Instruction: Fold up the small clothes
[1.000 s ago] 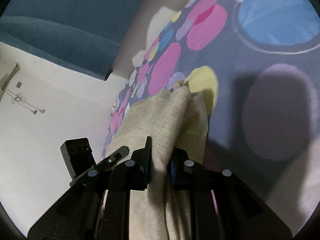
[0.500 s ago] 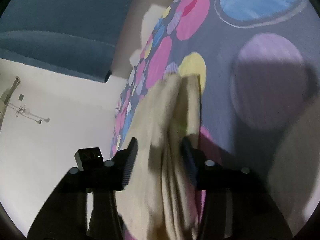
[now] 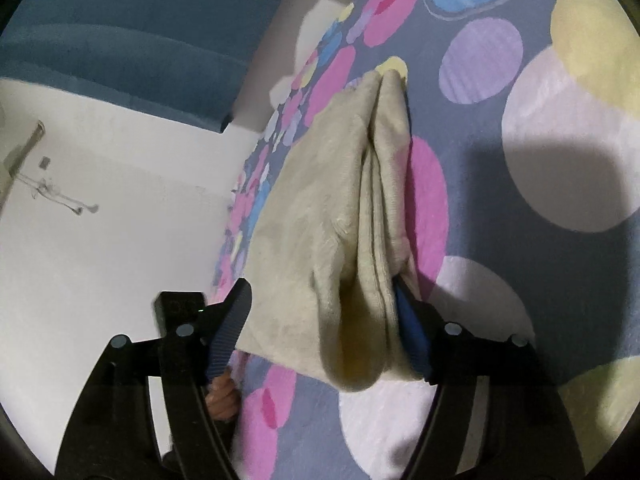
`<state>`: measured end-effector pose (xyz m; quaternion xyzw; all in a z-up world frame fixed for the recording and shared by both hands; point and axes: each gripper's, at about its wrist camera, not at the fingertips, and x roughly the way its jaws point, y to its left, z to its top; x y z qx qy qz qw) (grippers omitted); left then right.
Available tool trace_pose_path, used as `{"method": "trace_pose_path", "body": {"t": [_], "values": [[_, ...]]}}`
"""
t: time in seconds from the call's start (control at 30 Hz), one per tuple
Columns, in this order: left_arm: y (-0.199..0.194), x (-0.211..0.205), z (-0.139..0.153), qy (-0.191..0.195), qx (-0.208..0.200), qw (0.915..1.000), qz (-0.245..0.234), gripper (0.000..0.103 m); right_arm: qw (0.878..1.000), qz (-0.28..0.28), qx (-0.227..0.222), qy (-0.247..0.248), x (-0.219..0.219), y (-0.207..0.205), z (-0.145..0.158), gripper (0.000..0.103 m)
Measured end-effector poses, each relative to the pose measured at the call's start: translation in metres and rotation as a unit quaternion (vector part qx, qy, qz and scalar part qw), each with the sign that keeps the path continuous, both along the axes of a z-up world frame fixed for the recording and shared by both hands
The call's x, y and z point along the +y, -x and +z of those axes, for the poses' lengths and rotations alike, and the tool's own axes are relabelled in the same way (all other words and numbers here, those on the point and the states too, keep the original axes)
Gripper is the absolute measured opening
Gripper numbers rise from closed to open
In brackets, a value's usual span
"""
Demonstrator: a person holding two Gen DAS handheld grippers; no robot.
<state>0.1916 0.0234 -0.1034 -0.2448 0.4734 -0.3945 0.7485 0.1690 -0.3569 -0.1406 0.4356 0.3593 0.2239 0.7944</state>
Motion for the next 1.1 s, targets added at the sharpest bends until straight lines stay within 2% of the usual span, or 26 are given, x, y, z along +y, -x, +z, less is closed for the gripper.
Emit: {"method": "trace_pose_path", "body": {"t": [0.13,0.23,0.37,0.43,0.5,0.6,0.67,0.7,0.77,0.87,1.0,1.1], "values": [[0.002,0.001,0.001,0.005,-0.001,1.0,-0.002,0.072,1.0,-0.009,0.009,0.017,0.001,0.003,0.005,0.072],[-0.002,0.006,-0.003,0.026,0.014,0.9996,-0.001,0.072,0.999,-0.023,0.014,0.025,-0.002,0.007,0.005,0.072],[-0.002,0.007,-0.003,0.049,0.024,0.9983,-0.018,0.072,0.999,0.044,0.017,0.009,0.013,0.001,0.005,0.072],[-0.002,0.005,-0.004,0.058,0.032,0.9975,-0.025,0.072,0.998,0.06,0.014,-0.007,0.017,-0.001,0.003,0.072],[-0.005,0.002,-0.007,0.063,0.038,0.997,-0.026,0.071,0.998,0.057,0.014,-0.019,0.016,-0.006,0.0,0.068],[-0.009,-0.001,-0.01,0.078,0.045,0.9955,-0.031,0.063,0.997,0.042,0.023,-0.054,0.004,-0.012,-0.01,0.049],[-0.012,-0.002,-0.015,0.078,0.056,0.9949,-0.031,0.047,0.997,0.038,0.036,-0.058,0.0,-0.012,-0.018,0.031],[-0.015,0.0,-0.019,0.077,0.066,0.9944,-0.028,0.043,0.997,0.039,0.04,-0.052,-0.001,-0.011,-0.02,0.028],[-0.019,0.013,-0.024,0.091,0.099,0.9909,-0.01,0.039,0.997,0.044,0.037,-0.047,0.0,-0.01,-0.019,0.026],[-0.019,0.034,-0.023,0.106,0.111,0.9881,0.015,0.039,0.996,0.047,0.032,-0.062,-0.004,-0.009,-0.022,0.027],[-0.022,0.036,-0.024,0.095,0.108,0.9896,0.003,0.04,0.994,0.045,0.029,-0.096,-0.012,-0.007,-0.029,0.027],[-0.029,0.013,-0.024,0.072,0.105,0.9915,-0.029,0.041,0.994,0.045,0.029,-0.096,-0.014,-0.005,-0.03,0.027]]}}
